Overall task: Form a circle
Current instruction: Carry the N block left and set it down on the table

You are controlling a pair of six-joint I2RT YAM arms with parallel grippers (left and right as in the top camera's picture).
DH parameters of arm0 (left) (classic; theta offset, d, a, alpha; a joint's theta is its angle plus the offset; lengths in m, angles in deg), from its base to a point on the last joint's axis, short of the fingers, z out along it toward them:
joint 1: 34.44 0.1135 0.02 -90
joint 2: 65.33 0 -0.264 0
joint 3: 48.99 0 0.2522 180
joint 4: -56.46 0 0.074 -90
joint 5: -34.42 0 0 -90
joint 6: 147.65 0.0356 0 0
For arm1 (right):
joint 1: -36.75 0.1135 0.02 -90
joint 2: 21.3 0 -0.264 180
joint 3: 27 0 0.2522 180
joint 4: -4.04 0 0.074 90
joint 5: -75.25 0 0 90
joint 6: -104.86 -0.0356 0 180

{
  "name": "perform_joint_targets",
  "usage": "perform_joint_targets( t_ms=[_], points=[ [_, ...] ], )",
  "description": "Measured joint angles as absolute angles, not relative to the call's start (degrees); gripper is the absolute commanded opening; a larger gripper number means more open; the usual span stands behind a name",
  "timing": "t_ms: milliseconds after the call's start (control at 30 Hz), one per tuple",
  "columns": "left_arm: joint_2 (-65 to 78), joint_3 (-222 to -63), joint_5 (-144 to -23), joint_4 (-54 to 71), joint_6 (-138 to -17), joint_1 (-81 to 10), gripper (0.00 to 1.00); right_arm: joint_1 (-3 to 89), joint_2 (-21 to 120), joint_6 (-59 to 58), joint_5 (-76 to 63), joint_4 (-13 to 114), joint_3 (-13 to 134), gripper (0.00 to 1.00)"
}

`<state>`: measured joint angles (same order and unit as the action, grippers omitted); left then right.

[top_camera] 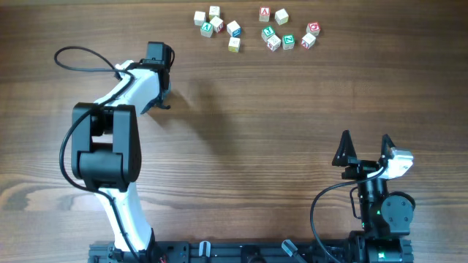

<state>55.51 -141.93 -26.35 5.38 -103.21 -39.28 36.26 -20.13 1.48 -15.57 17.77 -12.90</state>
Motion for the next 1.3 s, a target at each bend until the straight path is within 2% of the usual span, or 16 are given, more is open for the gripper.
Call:
perform_joint_targets(
  t_ms=[267, 333, 367, 500, 600, 733, 1000, 1300],
  points=[
    [55.0, -141.9, -27.7, 5.0, -102.5, -38.0, 0.67, 36.3, -20.1, 1.5, -15.6, 17.8, -12.9, 1.0],
    [55.0, -142.1, -27.7, 4.8, -102.4, -37.9, 0.92, 36.3, -20.1, 1.5, -15.6, 17.8, -12.9, 1.0],
    [55.0, -142.2, -27.6, 4.7, -101.7, -37.8, 1.0, 36.3, -20.1, 1.5, -15.6, 17.8, -12.9, 1.0],
    [52.5, -142.8, -30.0, 4.5, -100.7, -37.7, 1.0, 36.3, -20.1, 1.5, -15.6, 17.8, -12.9, 1.0],
    [45.3, -144.4, -30.8, 4.4, -100.3, -37.7, 1.0, 36.3, -20.1, 1.5, -15.6, 17.8, -12.9, 1.0],
    [29.0, -146.3, -31.0, 5.0, -100.3, -37.7, 1.0, 36.3, -20.1, 1.5, -15.6, 17.8, -12.9, 1.0],
    [7.6, -146.4, -31.0, 0.3, -100.3, -37.6, 1.0, 36.3, -20.1, 1.2, -15.6, 17.6, -12.9, 1.0],
    [-0.4, -146.5, -30.3, -23.7, -100.3, -37.5, 1.0, 36.3, -20.1, -2.9, -14.0, 15.2, -12.9, 1.0]
  ],
)
